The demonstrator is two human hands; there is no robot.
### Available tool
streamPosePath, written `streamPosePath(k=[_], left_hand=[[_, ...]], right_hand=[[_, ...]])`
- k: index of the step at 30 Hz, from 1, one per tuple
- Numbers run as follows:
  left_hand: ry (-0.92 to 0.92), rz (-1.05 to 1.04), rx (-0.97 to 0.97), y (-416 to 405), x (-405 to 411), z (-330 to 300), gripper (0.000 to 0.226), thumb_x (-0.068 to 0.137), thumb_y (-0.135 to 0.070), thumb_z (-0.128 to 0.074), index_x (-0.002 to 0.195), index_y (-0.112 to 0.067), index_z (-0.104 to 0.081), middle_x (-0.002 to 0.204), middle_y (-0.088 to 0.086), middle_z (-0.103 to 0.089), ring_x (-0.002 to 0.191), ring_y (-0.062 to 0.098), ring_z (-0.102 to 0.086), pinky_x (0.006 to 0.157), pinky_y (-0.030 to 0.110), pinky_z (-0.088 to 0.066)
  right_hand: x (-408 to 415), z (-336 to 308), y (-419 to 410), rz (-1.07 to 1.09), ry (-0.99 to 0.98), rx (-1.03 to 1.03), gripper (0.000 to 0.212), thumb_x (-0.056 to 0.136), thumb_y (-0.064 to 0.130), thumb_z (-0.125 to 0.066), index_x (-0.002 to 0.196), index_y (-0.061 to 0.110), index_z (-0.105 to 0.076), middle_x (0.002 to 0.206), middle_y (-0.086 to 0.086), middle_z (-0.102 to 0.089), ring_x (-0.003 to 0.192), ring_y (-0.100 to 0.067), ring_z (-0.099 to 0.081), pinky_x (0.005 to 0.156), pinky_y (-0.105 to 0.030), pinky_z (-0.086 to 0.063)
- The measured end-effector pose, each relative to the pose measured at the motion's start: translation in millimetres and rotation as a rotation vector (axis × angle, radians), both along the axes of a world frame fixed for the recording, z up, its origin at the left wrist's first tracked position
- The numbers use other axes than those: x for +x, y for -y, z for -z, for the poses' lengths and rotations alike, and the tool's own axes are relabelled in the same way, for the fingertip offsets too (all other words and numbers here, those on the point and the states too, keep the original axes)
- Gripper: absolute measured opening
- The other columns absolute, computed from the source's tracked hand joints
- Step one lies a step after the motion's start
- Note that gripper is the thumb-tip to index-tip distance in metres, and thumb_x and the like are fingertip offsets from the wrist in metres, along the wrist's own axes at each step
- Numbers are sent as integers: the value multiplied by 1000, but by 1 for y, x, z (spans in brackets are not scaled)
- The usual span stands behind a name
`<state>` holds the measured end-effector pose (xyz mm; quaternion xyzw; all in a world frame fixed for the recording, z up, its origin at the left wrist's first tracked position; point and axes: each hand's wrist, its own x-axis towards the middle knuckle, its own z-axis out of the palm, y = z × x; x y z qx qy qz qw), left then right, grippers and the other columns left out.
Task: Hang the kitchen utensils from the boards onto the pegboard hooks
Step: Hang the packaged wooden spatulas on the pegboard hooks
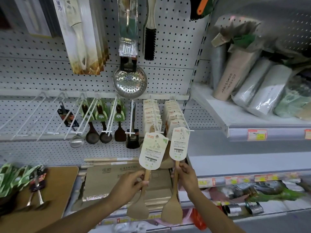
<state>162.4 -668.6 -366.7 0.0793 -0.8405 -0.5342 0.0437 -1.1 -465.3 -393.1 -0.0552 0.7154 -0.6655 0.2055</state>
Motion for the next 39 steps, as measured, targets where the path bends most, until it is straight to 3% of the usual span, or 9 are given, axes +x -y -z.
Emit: streamPosePath(k=[3, 5, 10, 13, 15, 19, 24, 28, 39], left_hand=[[3, -6, 4, 2, -3, -1, 3, 92, -22, -68, 94, -23, -69, 89, -9, -73, 85, 10, -74, 75, 42, -61], [3, -11, 14, 2, -4, -3, 4, 92, -21, -68, 94, -25, -68, 89, -8, -73, 85, 10, -75, 75, 40, -61], [-11, -16, -9, 2, -6, -4, 13, 93, -18, -67, 90, -31, -67, 88, -10, -72, 85, 10, -74, 71, 32, -59], [2, -10, -37, 2, -7, 2, 9, 93, -23, -66, 90, -31, -65, 89, -11, -72, 84, 9, -73, 72, 33, -60], [13, -12, -65, 1, -7, 10, 6, 92, -26, -67, 90, -31, -65, 90, -12, -73, 83, 8, -73, 73, 35, -60], [55, -3, -67, -9, -4, 24, 8, 91, -24, -68, 90, -31, -66, 88, -14, -73, 72, 7, -72, 71, 32, -59], [96, -35, -18, -26, -5, 33, 4, 89, -24, -69, 89, -27, -68, 82, -14, -72, 62, 4, -67, 68, 27, -55], [130, -94, 71, -32, -4, 38, 9, 84, -23, -75, 85, -30, -69, 81, -11, -71, 56, 9, -63, 63, 24, -50], [246, -155, 52, -32, 15, 53, 16, 77, -26, -81, 91, -31, -75, 77, -22, -69, 50, -3, -55, 59, 15, -45]], right_hand=[[-12, -2, 5, 11, -30, 20, 15, 96, 3, -54, 97, -12, -58, 71, -18, -61, 59, -26, -63, 60, -33, -56], [-19, -3, 10, 14, -39, 29, 16, 96, 6, -56, 96, -9, -60, 73, -17, -62, 63, -29, -65, 69, -45, -57], [-45, 28, 18, -59, -135, 291, 37, 86, 38, -64, 120, 33, -51, 119, -5, -64, 111, -26, -61, 97, -52, -50], [-23, 14, 21, -133, -198, 352, 63, 80, 10, -63, 134, 31, -40, 135, 0, -51, 123, -21, -52, 102, -40, -47], [4, -7, 24, -251, -204, 244, 66, 72, -5, -65, 128, 27, -51, 130, 6, -57, 122, -13, -53, 99, -28, -48], [40, -24, 34, -488, -110, 67, 47, 79, 6, -75, 122, 19, -64, 119, 10, -69, 113, -8, -63, 95, -29, -52], [53, -27, 45, -309, -134, 33, 24, 87, 15, -72, 110, 19, -71, 109, 11, -74, 103, -8, -69, 83, -25, -55], [47, -35, 50, -250, -98, 15, 18, 84, 11, -74, 102, 14, -74, 97, -2, -77, 89, -23, -73, 78, -43, -60], [36, -41, 67, -208, -14, -32, 22, 83, 4, -73, 102, 14, -71, 88, 6, -77, 81, -18, -75, 62, -30, -59]])
